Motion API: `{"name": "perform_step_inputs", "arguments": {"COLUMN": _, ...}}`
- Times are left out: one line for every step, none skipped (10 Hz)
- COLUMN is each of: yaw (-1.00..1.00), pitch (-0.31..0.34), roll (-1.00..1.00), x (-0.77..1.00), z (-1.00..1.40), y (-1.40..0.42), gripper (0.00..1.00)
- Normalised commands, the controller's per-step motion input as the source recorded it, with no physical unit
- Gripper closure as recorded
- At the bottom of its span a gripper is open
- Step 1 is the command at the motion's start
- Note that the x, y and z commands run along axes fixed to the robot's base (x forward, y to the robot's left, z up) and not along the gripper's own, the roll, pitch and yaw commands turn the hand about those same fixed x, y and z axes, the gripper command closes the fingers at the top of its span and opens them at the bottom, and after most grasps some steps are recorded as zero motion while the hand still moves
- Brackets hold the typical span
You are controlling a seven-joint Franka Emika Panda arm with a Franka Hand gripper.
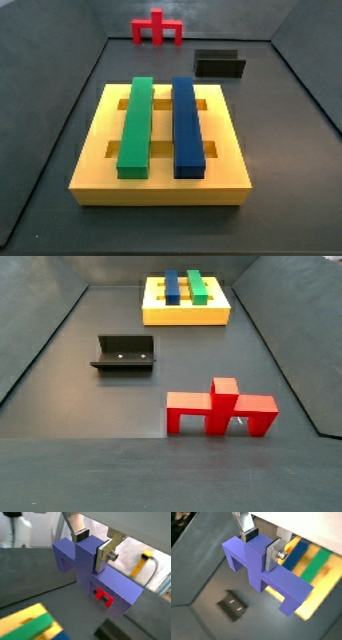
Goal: Pick up the purple object. Move up. Place the purple object on the fixture. Regrasp the purple object. Move to above the board. Insert the purple object.
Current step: Move to above the board, then insert the purple object.
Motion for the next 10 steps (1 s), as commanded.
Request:
{"name": "perform_step_inputs", "arguments": {"yaw": -0.02, "pitch": 0.076, "roll": -1.00, "x": -0.32, "z": 0.06, "y": -0.35, "gripper": 1.00}}
{"name": "perform_step_inputs", "arguments": {"yaw": -0.02, "pitch": 0.065, "roll": -1.00, "x": -0.18, "z": 0.04, "y": -0.15, "gripper": 1.00}}
{"name": "perform_step_inputs", "arguments": {"yaw": -0.01, "pitch": 0.055, "roll": -1.00, "x": -0.13, "z": 0.01, "y": -0.09, "gripper": 1.00}}
{"name": "perform_step_inputs", "arguments": {"yaw": -0.01, "pitch": 0.044, "roll": -1.00, "x": -0.08, "z": 0.01, "y": -0.02, "gripper": 1.00}}
{"name": "perform_step_inputs", "arguments": {"yaw": -0.01, "pitch": 0.037, "roll": -1.00, "x": -0.07, "z": 0.01, "y": 0.00, "gripper": 1.00}}
{"name": "perform_step_inputs", "arguments": {"yaw": -0.01, "pitch": 0.008, "roll": -0.75, "x": -0.06, "z": 0.00, "y": 0.02, "gripper": 1.00}}
{"name": "perform_step_inputs", "arguments": {"yaw": -0.01, "pitch": -0.011, "roll": -0.46, "x": -0.05, "z": 0.00, "y": 0.01, "gripper": 1.00}}
{"name": "perform_step_inputs", "arguments": {"yaw": 0.00, "pitch": -0.018, "roll": -0.30, "x": -0.04, "z": 0.00, "y": 0.01, "gripper": 1.00}}
{"name": "perform_step_inputs", "arguments": {"yaw": 0.00, "pitch": -0.163, "roll": -0.10, "x": 0.00, "z": -0.67, "y": -0.54, "gripper": 1.00}}
{"name": "perform_step_inputs", "arguments": {"yaw": 0.01, "pitch": -0.183, "roll": 0.00, "x": 0.00, "z": -0.85, "y": -0.76, "gripper": 1.00}}
